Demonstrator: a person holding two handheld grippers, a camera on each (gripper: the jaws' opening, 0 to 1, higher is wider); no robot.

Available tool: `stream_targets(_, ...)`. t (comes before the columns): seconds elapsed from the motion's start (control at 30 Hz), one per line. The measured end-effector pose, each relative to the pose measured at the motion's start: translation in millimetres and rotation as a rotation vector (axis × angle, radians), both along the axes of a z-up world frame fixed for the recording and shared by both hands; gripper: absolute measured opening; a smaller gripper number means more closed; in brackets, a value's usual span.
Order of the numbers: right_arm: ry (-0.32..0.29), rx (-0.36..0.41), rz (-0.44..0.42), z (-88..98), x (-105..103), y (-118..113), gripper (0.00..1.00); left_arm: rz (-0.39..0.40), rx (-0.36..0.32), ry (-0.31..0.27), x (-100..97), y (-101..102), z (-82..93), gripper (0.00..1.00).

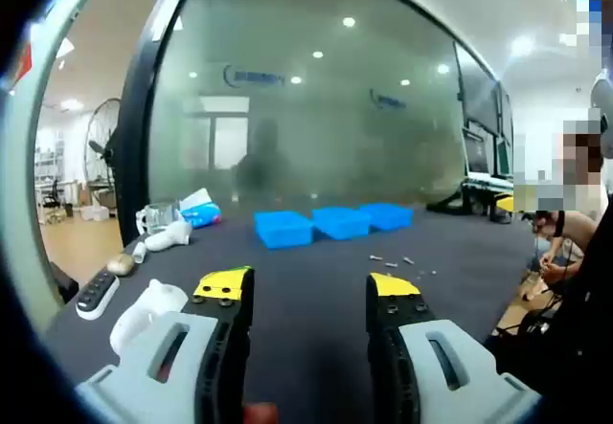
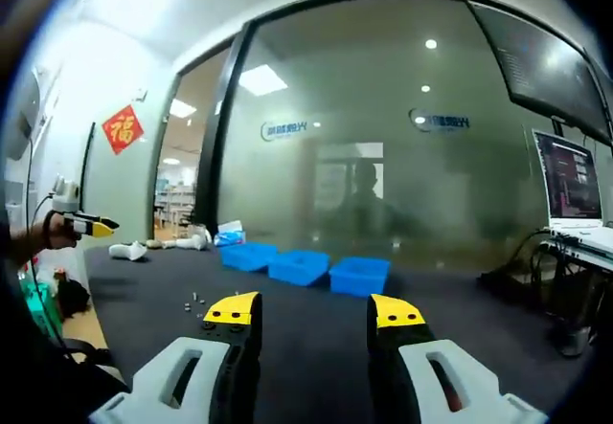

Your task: Sort the screws, nuts, and washers into the corresponding bins

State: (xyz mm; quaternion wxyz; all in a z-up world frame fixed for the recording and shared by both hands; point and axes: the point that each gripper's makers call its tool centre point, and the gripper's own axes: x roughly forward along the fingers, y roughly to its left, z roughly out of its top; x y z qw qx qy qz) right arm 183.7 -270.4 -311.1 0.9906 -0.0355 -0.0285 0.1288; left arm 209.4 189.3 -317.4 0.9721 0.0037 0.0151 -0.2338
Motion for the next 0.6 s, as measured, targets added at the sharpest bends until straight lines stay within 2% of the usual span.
stream_targets(0.6, 0.003, 0.001, 0.003, -1.4, 0.1, 1.6, 0.4, 0.001, 0.004, 0.006, -0.1, 0.4, -2.6, 0.46)
